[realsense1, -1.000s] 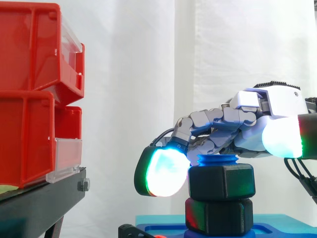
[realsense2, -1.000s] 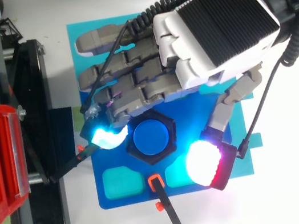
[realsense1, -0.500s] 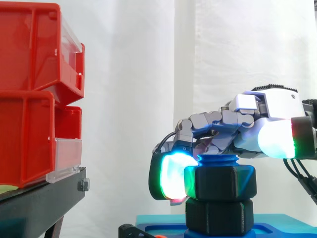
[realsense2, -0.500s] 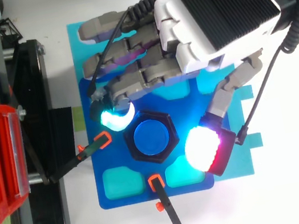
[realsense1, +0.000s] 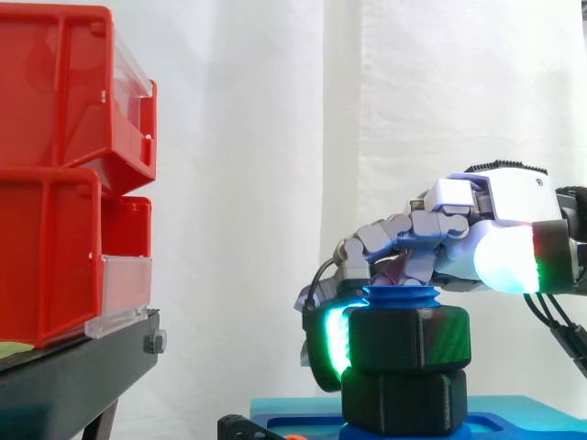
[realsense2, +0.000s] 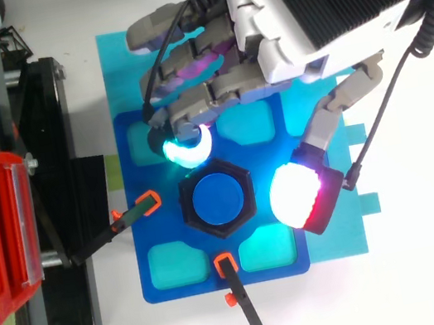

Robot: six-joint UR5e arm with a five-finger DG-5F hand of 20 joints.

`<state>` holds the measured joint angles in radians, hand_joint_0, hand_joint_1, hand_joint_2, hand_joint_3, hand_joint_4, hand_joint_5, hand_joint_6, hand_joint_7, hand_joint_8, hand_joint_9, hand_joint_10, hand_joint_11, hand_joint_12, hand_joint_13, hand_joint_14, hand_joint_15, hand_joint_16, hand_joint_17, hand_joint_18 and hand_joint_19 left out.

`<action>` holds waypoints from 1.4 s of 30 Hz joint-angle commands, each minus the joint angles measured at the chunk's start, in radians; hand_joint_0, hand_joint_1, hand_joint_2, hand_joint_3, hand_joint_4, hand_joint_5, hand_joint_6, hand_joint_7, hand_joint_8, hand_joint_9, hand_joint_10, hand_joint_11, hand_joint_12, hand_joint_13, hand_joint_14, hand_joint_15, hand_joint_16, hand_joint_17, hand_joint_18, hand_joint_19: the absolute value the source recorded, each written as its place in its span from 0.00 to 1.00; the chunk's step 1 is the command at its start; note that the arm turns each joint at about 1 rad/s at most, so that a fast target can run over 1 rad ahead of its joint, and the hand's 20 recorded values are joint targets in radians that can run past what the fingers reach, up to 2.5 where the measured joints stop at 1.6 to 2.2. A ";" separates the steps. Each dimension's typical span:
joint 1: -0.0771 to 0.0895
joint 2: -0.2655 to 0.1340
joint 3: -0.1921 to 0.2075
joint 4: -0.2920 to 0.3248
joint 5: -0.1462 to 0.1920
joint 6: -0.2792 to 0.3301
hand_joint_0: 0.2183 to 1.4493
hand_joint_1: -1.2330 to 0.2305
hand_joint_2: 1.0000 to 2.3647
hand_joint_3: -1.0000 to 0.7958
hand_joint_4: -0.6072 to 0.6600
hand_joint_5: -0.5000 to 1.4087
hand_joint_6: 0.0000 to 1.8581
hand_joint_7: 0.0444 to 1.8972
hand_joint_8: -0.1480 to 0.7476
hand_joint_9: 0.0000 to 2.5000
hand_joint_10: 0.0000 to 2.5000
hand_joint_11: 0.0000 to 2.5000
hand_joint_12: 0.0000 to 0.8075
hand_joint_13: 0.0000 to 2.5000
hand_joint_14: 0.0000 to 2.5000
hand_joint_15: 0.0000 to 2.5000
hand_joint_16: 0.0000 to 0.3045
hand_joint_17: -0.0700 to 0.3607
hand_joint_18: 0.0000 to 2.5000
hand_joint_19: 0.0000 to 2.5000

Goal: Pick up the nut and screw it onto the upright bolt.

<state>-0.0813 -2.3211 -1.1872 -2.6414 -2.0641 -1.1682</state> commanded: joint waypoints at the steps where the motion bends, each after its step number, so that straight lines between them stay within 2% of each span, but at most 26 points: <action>1: -0.006 0.000 0.000 0.000 -0.007 0.001 0.18 0.63 0.00 0.28 0.66 0.29 0.27 0.60 0.47 0.49 0.00 0.03 0.44 0.29 0.00 0.04 0.13 0.38 0.14 0.04; 8: -0.014 0.000 0.000 0.000 -0.016 -0.001 0.19 0.63 0.00 0.28 0.68 0.30 0.27 0.63 0.45 0.55 0.00 0.04 0.43 0.33 0.00 0.04 0.13 0.37 0.18 0.07; 18: -0.012 0.000 0.000 0.001 -0.017 -0.001 0.19 0.63 0.00 0.28 0.67 0.31 0.27 0.64 0.41 0.60 0.00 0.06 0.40 0.35 0.00 0.04 0.12 0.35 0.22 0.07; 20: -0.014 0.000 0.001 0.003 -0.017 -0.001 0.19 0.63 0.00 0.28 0.67 0.30 0.27 0.62 0.42 0.60 0.00 0.06 0.41 0.35 0.00 0.04 0.12 0.35 0.21 0.08; 23: -0.012 0.000 0.000 0.005 -0.017 0.001 0.19 0.63 0.00 0.28 0.58 0.28 0.27 0.58 0.45 0.57 0.00 0.07 0.43 0.33 0.00 0.04 0.13 0.37 0.18 0.07; 25: -0.012 0.000 0.001 0.008 -0.017 0.002 0.18 0.64 0.00 0.28 0.51 0.27 0.27 0.63 0.47 0.54 0.00 0.08 0.44 0.32 0.00 0.05 0.14 0.38 0.18 0.08; 28: -0.014 0.000 0.017 0.006 -0.017 0.004 0.18 0.64 0.00 0.28 0.54 0.25 0.27 0.63 0.49 0.51 0.00 0.08 0.46 0.30 0.00 0.05 0.15 0.40 0.16 0.08; 30: -0.014 0.000 0.028 0.005 -0.019 0.007 0.17 0.64 0.00 0.28 0.60 0.23 0.27 0.60 0.50 0.48 0.00 0.08 0.46 0.28 0.00 0.05 0.15 0.41 0.15 0.08; 33: -0.014 0.000 0.051 -0.003 -0.028 0.015 0.16 0.64 0.00 0.28 0.65 0.20 0.27 0.48 0.49 0.41 0.00 0.06 0.48 0.25 0.00 0.05 0.16 0.42 0.13 0.08; 35: -0.009 0.000 0.078 -0.023 -0.039 0.019 0.16 0.64 0.00 0.28 0.63 0.19 0.27 0.43 0.48 0.37 0.00 0.03 0.49 0.24 0.00 0.04 0.17 0.43 0.12 0.08; 38: -0.006 0.000 0.081 -0.026 -0.037 0.019 0.16 0.65 0.00 0.28 0.61 0.18 0.27 0.36 0.47 0.33 0.00 0.00 0.48 0.21 0.00 0.03 0.17 0.43 0.09 0.07; 42: 0.002 0.000 0.081 -0.025 -0.036 0.019 0.15 0.65 0.00 0.28 0.60 0.17 0.27 0.32 0.46 0.29 0.00 0.00 0.49 0.19 0.00 0.02 0.17 0.43 0.06 0.06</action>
<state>-0.0849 -2.3209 -1.1074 -2.6653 -2.1006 -1.1493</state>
